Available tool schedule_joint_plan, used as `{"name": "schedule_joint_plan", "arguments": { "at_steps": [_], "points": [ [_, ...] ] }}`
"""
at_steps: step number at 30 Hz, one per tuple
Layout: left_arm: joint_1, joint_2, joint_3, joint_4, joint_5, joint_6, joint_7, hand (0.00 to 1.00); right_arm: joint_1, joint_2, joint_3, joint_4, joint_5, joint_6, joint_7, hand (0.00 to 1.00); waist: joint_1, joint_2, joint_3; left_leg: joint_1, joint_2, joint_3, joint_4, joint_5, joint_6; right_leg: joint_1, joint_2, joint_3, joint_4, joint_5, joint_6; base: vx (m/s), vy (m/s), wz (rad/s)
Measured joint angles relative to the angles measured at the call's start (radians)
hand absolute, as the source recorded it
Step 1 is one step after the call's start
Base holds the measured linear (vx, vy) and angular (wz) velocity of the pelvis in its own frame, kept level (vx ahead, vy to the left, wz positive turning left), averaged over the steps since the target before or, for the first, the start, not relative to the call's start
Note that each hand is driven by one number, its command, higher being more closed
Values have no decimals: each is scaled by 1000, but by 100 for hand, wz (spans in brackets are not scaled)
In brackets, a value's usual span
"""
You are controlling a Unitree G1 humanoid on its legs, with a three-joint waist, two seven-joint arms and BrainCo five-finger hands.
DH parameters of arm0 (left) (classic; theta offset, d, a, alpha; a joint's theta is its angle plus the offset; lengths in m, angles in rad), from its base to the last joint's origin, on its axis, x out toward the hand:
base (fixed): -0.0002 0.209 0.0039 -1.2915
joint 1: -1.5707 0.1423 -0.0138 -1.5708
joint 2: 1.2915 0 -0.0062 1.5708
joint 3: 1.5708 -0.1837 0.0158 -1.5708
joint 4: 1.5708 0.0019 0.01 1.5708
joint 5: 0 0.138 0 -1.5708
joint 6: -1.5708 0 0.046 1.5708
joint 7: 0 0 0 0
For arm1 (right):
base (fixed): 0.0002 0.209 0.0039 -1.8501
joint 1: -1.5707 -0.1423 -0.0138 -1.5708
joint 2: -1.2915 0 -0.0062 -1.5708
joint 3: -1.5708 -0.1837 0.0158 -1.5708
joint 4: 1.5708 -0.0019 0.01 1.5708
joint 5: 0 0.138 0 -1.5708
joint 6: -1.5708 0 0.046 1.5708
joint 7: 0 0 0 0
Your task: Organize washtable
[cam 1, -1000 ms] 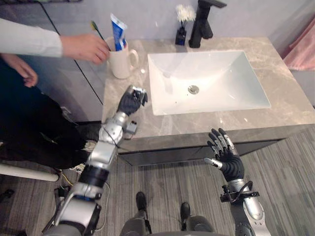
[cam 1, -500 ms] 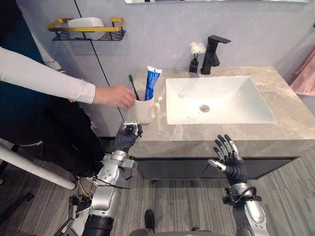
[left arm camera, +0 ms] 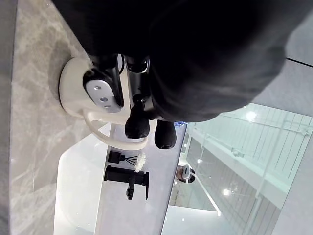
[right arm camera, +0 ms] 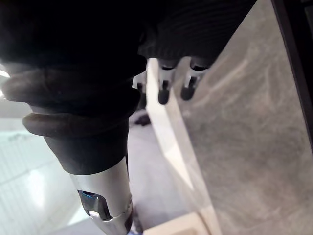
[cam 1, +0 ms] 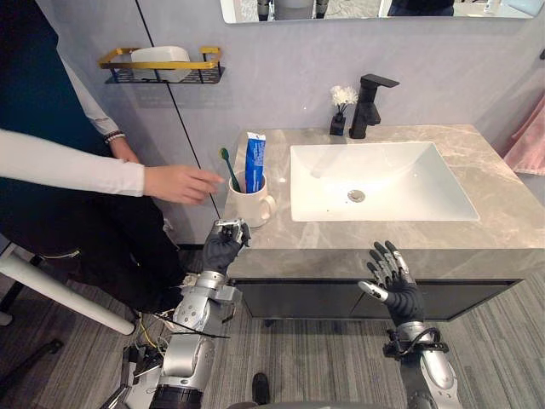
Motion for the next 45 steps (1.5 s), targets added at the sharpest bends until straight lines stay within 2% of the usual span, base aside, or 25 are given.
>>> {"name": "schedule_joint_plan", "arguments": {
  "at_steps": [5, 18, 24, 33, 45],
  "points": [
    [0, 0, -6, 10, 7, 4, -12, 100, 3, 12, 0, 15, 0, 17, 0, 0, -1, -3, -3, 0, 0, 1, 0, 0, 0, -1, -1, 1, 0, -1, 1, 0, 0, 0],
    [-15, 5, -21, 115, 58, 17, -17, 100, 3, 7, 0, 15, 1, 19, -2, 0, -3, -11, -7, -13, 1, 19, 0, -2, 2, -24, -1, 21, 1, -5, 6, 4, -1, -4],
    [-53, 33, -22, 168, 98, 35, -16, 100, 3, 7, 0, 15, 1, 20, -1, 0, -4, -26, -14, -17, 2, 37, 0, -3, 4, -37, -2, 36, 1, 3, 7, 33, -4, -7],
    [-59, 43, -17, 168, 118, 36, -15, 100, 5, 7, -4, 15, 1, 20, 0, 0, -5, -30, -14, -20, 3, 68, 0, -10, 12, -56, -1, 69, 0, 5, 9, 28, -2, -10],
    [-122, 65, 16, 191, 138, 37, -15, 100, 9, 7, -5, 14, 1, 22, 3, 0, -4, -51, -2, -31, 2, 82, 0, -19, 10, -73, -1, 83, -4, 6, 10, 18, 3, -3]
  ]
}}
